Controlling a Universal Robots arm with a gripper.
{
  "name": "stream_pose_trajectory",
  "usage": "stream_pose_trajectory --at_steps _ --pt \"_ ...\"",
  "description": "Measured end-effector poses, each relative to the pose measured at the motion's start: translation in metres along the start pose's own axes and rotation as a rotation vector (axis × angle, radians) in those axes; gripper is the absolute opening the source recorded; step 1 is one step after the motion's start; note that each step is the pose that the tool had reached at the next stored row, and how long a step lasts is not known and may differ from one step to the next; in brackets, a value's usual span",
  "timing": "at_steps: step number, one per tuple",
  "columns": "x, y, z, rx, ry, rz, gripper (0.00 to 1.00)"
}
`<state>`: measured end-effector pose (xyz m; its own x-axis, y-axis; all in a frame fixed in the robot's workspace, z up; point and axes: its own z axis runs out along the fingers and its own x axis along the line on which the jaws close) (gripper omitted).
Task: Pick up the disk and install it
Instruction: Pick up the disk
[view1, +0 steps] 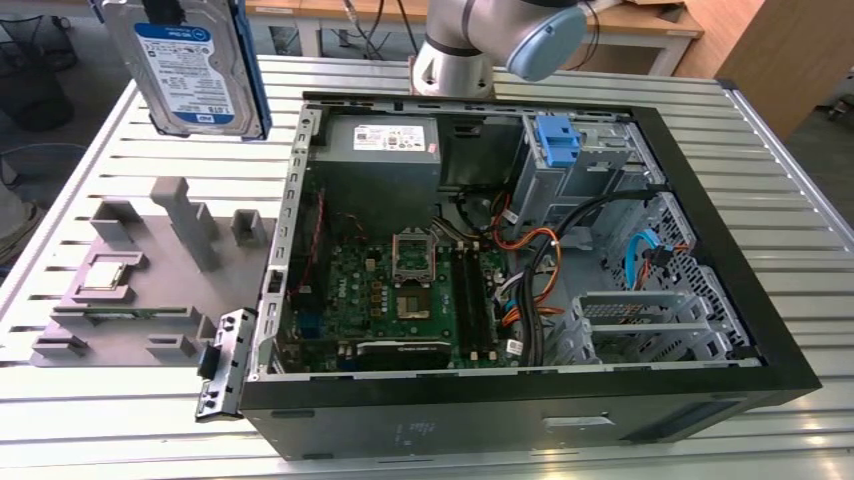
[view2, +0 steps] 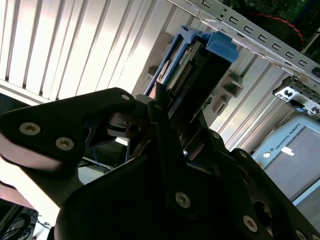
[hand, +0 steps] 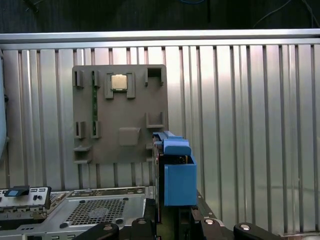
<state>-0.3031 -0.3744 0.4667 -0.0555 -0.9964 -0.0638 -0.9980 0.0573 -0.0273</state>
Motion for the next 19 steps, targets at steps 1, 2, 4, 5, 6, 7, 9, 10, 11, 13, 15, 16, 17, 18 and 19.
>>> stream_pose_trajectory --at_steps 1,2,4,5,6,7,9,10,11,13,15,16,17,18,19 --pt "0.0 0.0 0.0 0.0 0.0 0.0 0.35" --pt "0.0 -0.0001 0.0 0.0001 -0.0001 0.0 0.35" --pt "0.0 -0.0002 -0.0005 0.0 0.0 0.0 0.35" --pt "-0.0001 -0.0002 -0.0008 0.0 0.0 0.0 0.35" --pt "-0.0001 -0.0003 -0.0012 0.0001 -0.0001 0.0 0.35" --pt "-0.0001 -0.0004 -0.0018 0.0001 0.0 0.0 0.35" --pt "-0.0002 -0.0005 -0.0026 0.0 0.0 0.0 0.35" --pt "-0.0002 -0.0006 -0.0026 0.0001 -0.0001 0.0 0.35" --pt "-0.0002 -0.0006 -0.0026 0.0002 -0.0001 0.0 0.35" --pt "-0.0002 -0.0006 -0.0026 0.0001 -0.0001 0.0 0.35" --pt "-0.0002 -0.0006 -0.0027 0.0 0.0 0.0 0.35" --pt "-0.0002 -0.0007 -0.0027 0.0 0.0 0.0 0.35" --pt "-0.0002 -0.0006 -0.0027 0.0 -0.0001 0.0 0.35" --pt "-0.0002 -0.0007 -0.0032 -0.0001 0.0001 0.0 0.35" --pt "-0.0003 -0.0007 -0.0039 -0.0001 0.0 0.0 0.35"
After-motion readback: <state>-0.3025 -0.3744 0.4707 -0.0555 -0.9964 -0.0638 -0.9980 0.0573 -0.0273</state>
